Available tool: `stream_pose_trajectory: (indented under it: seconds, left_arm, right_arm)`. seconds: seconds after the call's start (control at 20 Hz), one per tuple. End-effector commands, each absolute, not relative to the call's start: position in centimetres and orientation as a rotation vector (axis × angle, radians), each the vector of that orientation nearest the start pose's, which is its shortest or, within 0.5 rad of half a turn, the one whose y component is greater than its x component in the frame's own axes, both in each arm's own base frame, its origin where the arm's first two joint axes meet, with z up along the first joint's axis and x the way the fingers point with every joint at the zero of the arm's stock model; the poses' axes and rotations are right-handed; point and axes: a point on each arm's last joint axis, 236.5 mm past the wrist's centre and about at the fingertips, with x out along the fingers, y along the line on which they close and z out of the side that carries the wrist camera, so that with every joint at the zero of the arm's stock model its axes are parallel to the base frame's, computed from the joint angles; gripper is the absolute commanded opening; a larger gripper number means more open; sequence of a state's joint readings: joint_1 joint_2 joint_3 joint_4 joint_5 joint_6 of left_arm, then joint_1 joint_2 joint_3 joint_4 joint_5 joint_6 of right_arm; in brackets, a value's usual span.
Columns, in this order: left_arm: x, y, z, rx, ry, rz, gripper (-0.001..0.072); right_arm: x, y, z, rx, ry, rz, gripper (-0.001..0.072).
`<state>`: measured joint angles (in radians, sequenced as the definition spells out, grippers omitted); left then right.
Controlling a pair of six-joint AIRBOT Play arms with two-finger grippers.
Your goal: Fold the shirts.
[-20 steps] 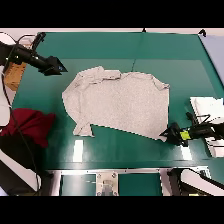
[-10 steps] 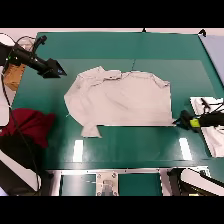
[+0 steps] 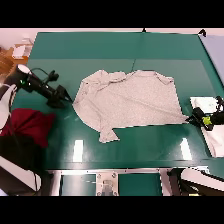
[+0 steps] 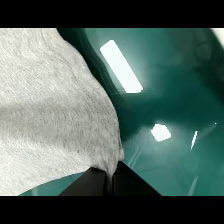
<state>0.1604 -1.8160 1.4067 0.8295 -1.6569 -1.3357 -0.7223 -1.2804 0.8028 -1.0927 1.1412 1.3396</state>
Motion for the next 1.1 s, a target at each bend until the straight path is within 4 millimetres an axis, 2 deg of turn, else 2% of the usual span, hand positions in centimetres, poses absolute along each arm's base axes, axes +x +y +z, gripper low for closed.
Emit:
stream_pose_trajectory:
  seconds: [0.0, 0.2, 0.35, 0.4, 0.5, 0.55, 0.65, 0.75, 0.8, 0.85, 0.9, 0.95, 1.05]
  left_arm:
    - [32.7, -11.9, -7.3, -0.769, 1.755, -0.49, 0.0615]
    - [31.1, -14.4, -10.9, -0.735, 1.621, -0.31, 0.0615]
    - [32.6, -17.8, -11.9, -0.797, 1.507, -0.277, 0.0613]
    - [33.2, -18.6, -11.9, -0.797, 1.475, -0.275, 0.0528]
    - [33.4, -19.7, -11.2, -0.801, 1.455, -0.328, 0.0092]
    - [32.9, -20.2, -10.5, -0.798, 1.462, -0.381, 0.0026]
    - [32.5, -20.4, -8.6, -0.79, 1.45, -0.438, 0.0025]
    - [33.6, -19.7, -4.4, -0.768, 1.345, -0.482, 0.0025]
    - [34.6, -19.1, -0.9, -0.748, 1.26, -0.516, 0.0025]
    - [35.5, -18.4, 3.1, -0.724, 1.163, -0.547, 0.0025]
    - [36.4, -17.6, 7.7, -0.695, 1.047, -0.575, 0.0025]
    - [37.0, -16.5, 13.4, -0.655, 0.901, -0.596, 0.0025]
    - [36.6, -14.6, 25.0, -0.543, 0.595, -0.624, 0.0026]
  right_arm:
    - [28.6, -11.4, -8.1, 0.862, 1.299, -0.205, 0.0016]
    - [29.2, -10.9, -7.8, 0.877, 1.276, -0.177, 0.0016]
    - [29.5, -10.5, -7.6, 0.886, 1.271, -0.166, 0.0015]
    - [29.4, -10.4, -7.6, 0.887, 1.274, -0.162, 0.0016]
    - [29.4, -10.0, -7.6, 0.886, 1.284, -0.151, 0.0016]
    - [29.4, -9.9, -7.5, 0.889, 1.285, -0.147, 0.0016]
    - [30.0, -9.2, -6.9, 0.922, 1.266, -0.124, 0.0016]
    - [31.7, -7.9, -4.6, 0.968, 1.202, -0.046, 0.0015]
    - [32.9, -7.2, -2.3, 0.973, 1.154, 0.021, 0.0016]
    - [34.4, -6.6, 1.1, 0.973, 1.08, 0.09, 0.0015]
    - [35.8, -6.3, 5.2, 0.956, 0.984, 0.151, 0.0015]
    - [37.3, -6.2, 10.7, 0.917, 0.852, 0.205, 0.0015]
    - [38.3, -5.5, 23.1, 0.774, 0.561, 0.279, 0.0015]
